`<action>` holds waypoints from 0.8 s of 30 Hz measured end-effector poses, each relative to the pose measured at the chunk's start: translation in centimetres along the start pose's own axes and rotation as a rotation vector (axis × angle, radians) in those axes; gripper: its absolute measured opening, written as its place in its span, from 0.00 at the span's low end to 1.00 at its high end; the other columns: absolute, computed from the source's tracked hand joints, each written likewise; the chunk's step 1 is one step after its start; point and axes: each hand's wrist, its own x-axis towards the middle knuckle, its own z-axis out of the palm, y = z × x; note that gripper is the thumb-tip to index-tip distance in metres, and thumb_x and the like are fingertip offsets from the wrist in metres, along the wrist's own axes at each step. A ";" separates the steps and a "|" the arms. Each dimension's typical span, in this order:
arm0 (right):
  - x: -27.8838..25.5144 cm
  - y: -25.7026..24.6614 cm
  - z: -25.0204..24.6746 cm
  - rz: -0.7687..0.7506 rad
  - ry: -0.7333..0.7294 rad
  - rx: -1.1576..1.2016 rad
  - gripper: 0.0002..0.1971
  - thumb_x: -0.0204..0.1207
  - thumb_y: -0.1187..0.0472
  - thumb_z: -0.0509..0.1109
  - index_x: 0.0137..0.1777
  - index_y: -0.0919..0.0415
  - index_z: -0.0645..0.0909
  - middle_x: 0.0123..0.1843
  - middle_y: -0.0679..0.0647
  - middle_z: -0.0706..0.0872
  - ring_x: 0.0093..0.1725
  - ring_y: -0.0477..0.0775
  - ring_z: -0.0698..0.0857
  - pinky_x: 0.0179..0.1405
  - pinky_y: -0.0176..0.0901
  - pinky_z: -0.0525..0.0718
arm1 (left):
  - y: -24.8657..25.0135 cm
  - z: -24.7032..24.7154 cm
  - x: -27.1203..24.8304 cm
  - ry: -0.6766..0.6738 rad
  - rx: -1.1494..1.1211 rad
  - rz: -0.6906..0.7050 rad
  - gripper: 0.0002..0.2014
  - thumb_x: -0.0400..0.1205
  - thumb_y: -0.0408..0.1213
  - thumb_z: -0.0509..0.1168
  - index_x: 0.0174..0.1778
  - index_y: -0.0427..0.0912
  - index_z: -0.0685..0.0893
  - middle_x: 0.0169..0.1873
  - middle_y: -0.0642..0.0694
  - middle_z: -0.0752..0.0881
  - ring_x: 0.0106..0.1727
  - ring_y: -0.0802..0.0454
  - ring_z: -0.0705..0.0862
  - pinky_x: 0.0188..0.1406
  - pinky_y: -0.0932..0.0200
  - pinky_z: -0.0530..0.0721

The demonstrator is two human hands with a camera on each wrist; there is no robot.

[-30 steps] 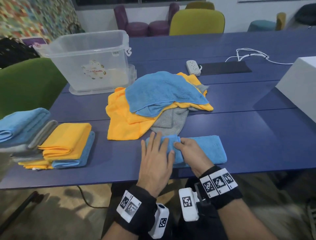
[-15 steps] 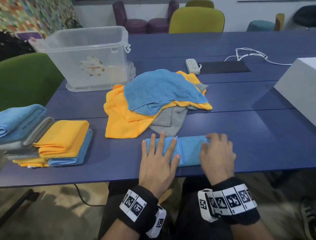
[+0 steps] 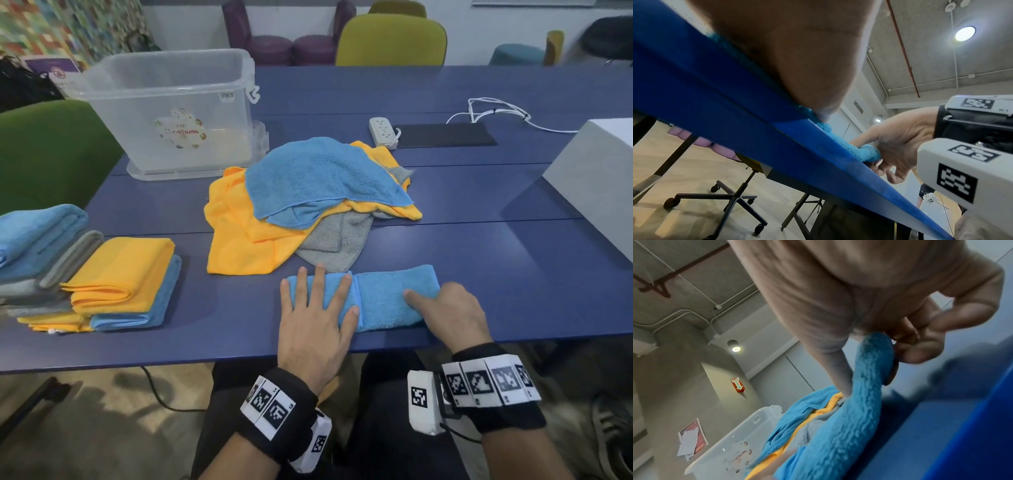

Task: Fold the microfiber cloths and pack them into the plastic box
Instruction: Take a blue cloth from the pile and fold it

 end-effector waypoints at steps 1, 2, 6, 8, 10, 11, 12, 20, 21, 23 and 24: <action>0.1 0.0 -0.2 -0.015 -0.005 0.002 0.20 0.76 0.43 0.73 0.43 0.61 0.75 0.46 0.59 0.81 0.47 0.64 0.80 0.44 0.52 0.78 | 0.0 0.1 0.0 0.003 0.006 0.000 0.29 0.92 0.60 0.42 0.90 0.59 0.57 0.89 0.39 0.60 0.90 0.33 0.54 0.87 0.29 0.46; 0.0 0.0 -0.3 -0.040 -0.002 0.012 0.18 0.75 0.44 0.72 0.44 0.61 0.75 0.48 0.59 0.81 0.48 0.64 0.81 0.44 0.53 0.79 | 0.0 0.1 0.0 0.002 0.011 -0.001 0.29 0.92 0.60 0.41 0.90 0.59 0.56 0.89 0.39 0.60 0.90 0.33 0.53 0.87 0.29 0.46; -0.6 -1.4 -0.5 -0.213 0.025 0.244 0.10 0.74 0.53 0.72 0.46 0.59 0.78 0.44 0.56 0.86 0.46 0.61 0.86 0.44 0.60 0.87 | 0.0 0.0 0.1 -0.009 0.011 -0.010 0.29 0.91 0.60 0.42 0.90 0.60 0.58 0.88 0.39 0.62 0.89 0.32 0.55 0.86 0.28 0.48; -1.5 -3.0 -0.3 -0.302 0.034 0.382 0.08 0.72 0.54 0.73 0.43 0.57 0.79 0.39 0.55 0.87 0.43 0.60 0.88 0.40 0.64 0.90 | 0.0 0.0 0.2 -0.006 -0.006 -0.011 0.29 0.91 0.60 0.45 0.89 0.60 0.61 0.87 0.38 0.64 0.89 0.32 0.57 0.86 0.27 0.49; -2.4 -4.7 0.3 -0.390 0.023 0.428 0.09 0.70 0.53 0.74 0.40 0.57 0.78 0.36 0.53 0.86 0.40 0.60 0.88 0.38 0.63 0.90 | -0.1 0.2 0.1 -0.006 -0.020 -0.004 0.29 0.91 0.60 0.46 0.88 0.59 0.64 0.86 0.38 0.67 0.88 0.31 0.59 0.84 0.25 0.52; -2.8 -5.5 0.7 -0.430 0.012 0.423 0.09 0.71 0.54 0.74 0.40 0.57 0.78 0.34 0.52 0.85 0.40 0.59 0.87 0.39 0.62 0.90 | -0.1 0.2 0.2 -0.010 -0.021 0.000 0.28 0.90 0.60 0.46 0.87 0.58 0.65 0.86 0.37 0.68 0.87 0.30 0.61 0.83 0.23 0.54; -3.3 -6.3 1.3 -0.463 -0.004 0.408 0.09 0.72 0.55 0.74 0.40 0.57 0.78 0.34 0.51 0.84 0.39 0.58 0.86 0.39 0.60 0.89 | 0.0 0.1 0.2 -0.017 -0.014 -0.003 0.29 0.90 0.59 0.46 0.87 0.56 0.66 0.85 0.37 0.68 0.87 0.30 0.61 0.82 0.22 0.56; -4.5 -8.9 5.1 -0.570 -0.139 0.258 0.11 0.76 0.48 0.72 0.41 0.51 0.76 0.36 0.48 0.84 0.38 0.48 0.82 0.35 0.47 0.79 | 0.0 0.2 0.7 -0.106 0.088 -0.013 0.37 0.88 0.56 0.50 0.92 0.47 0.48 0.89 0.40 0.56 0.91 0.35 0.41 0.84 0.23 0.44; -4.4 -8.9 5.2 -0.577 -0.148 0.267 0.11 0.75 0.47 0.73 0.41 0.51 0.76 0.37 0.48 0.85 0.38 0.47 0.82 0.37 0.47 0.79 | -0.2 0.2 0.6 -0.079 0.036 -0.017 0.37 0.88 0.55 0.52 0.92 0.47 0.51 0.89 0.41 0.59 0.91 0.36 0.44 0.85 0.24 0.44; -4.1 -8.8 5.4 -0.594 -0.170 0.305 0.13 0.76 0.44 0.73 0.42 0.52 0.77 0.38 0.48 0.86 0.39 0.44 0.82 0.40 0.46 0.80 | -0.6 0.0 0.4 -0.010 -0.102 -0.031 0.36 0.86 0.52 0.59 0.90 0.47 0.58 0.86 0.43 0.65 0.91 0.38 0.51 0.87 0.28 0.45; -4.1 -8.7 5.4 -0.593 -0.183 0.331 0.16 0.77 0.40 0.72 0.42 0.52 0.78 0.38 0.48 0.86 0.38 0.43 0.82 0.40 0.46 0.81 | -0.9 -0.1 0.3 0.012 -0.196 -0.046 0.37 0.84 0.50 0.63 0.89 0.48 0.60 0.84 0.43 0.67 0.90 0.39 0.53 0.88 0.30 0.46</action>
